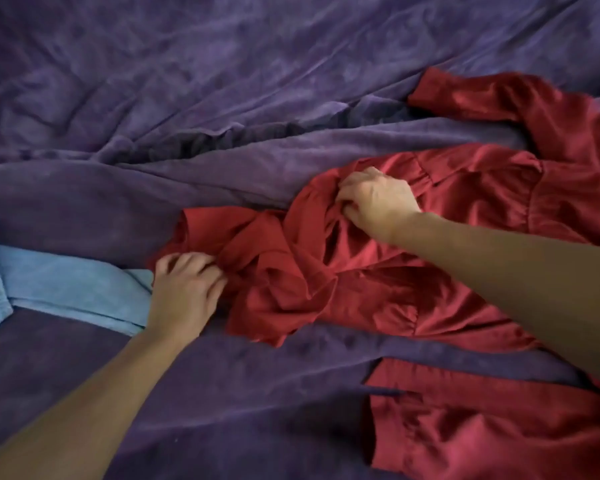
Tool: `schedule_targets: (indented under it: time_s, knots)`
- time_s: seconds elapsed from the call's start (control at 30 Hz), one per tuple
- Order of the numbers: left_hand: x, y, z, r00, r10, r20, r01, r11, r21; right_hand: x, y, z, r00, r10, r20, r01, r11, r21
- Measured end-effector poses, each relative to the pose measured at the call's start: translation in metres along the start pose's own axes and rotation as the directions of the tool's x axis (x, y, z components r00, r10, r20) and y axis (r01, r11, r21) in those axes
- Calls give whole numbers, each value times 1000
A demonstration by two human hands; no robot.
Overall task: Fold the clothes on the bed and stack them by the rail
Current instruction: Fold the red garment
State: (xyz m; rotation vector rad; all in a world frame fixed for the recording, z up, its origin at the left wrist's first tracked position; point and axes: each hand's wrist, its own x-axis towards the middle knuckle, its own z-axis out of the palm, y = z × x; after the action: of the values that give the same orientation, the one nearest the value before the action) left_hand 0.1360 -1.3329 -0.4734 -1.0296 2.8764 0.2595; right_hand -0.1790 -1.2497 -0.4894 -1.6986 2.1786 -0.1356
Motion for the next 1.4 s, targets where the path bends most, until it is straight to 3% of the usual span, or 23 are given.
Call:
schedule_targets:
  time_s: [0.1,0.2,0.3,0.33,0.37,0.47,0.5,0.57,0.63,0.7,0.73,0.8,0.87,0.9,0.97,1.03,1.1,1.17,1.23,1.3,1.37,1.4]
  knots:
    - [45,-32,-27,964,-247,-100,204,926,-319,27,-6,-16,961,239,-136,-208,955,211]
    - [98,-86,-51,863,-482,-154,390,827,-405,80,-2,-46,841,493,-223,-403,846,349]
    - [130,-133,-53,705,-706,64,621,571,-537,117,4,-63,739,638,-215,-537,751,384]
    - [132,-142,-51,659,-738,147,665,479,-574,121,1,-62,738,636,-225,-544,759,358]
    - [132,-147,-48,639,-751,165,683,456,-571,117,-7,-59,763,598,-245,-525,795,304]
    - [109,-136,-40,759,-651,-15,560,664,-494,68,-49,-36,868,299,-396,-245,952,181]
    - [97,-126,-36,805,-594,7,511,687,-517,45,-66,-25,887,186,-423,-121,977,175]
    - [68,-103,-24,826,-539,167,526,629,-573,-8,-100,1,938,15,-346,43,986,159]
    - [40,-83,-7,794,-533,293,588,550,-593,-52,-124,38,979,-109,-170,118,992,44]
    - [18,-66,1,809,-508,295,576,585,-572,-78,-137,67,993,-93,69,102,986,-132]
    - [12,-60,3,837,-485,253,535,629,-564,-82,-136,74,995,-41,95,56,984,-166]
    - [9,-55,2,880,-461,116,435,682,-588,-81,-127,78,997,79,-8,-79,993,-84]
    - [11,-57,-8,897,-441,8,354,708,-611,-74,-123,68,966,240,-95,-226,965,134]
    - [11,-61,-16,904,-428,-24,327,724,-607,-74,-126,60,951,282,-125,-251,944,215]
    - [7,-74,-33,908,-419,-28,324,740,-589,-81,-135,48,964,217,-153,-177,955,240]
    - [-9,-92,-47,880,-452,147,449,692,-565,-100,-151,44,995,81,-53,-68,977,202]
    - [-38,-101,-53,777,-457,434,623,658,-423,-129,-168,55,994,-48,101,29,983,181]
    - [-70,-99,-52,668,-475,573,685,693,-225,-162,-189,72,969,-129,211,86,976,202]
    - [-93,-92,-48,674,-530,515,654,752,-82,-193,-200,86,962,-152,228,95,965,244]
    - [-104,-76,-48,726,-591,351,607,791,75,-224,-194,91,985,-139,106,108,961,253]
    - [-105,-47,-49,826,-538,171,524,843,119,-254,-172,88,999,-51,-17,53,966,251]
    - [-105,-26,-49,890,-446,93,439,895,83,-271,-156,83,999,7,-35,2,969,245]
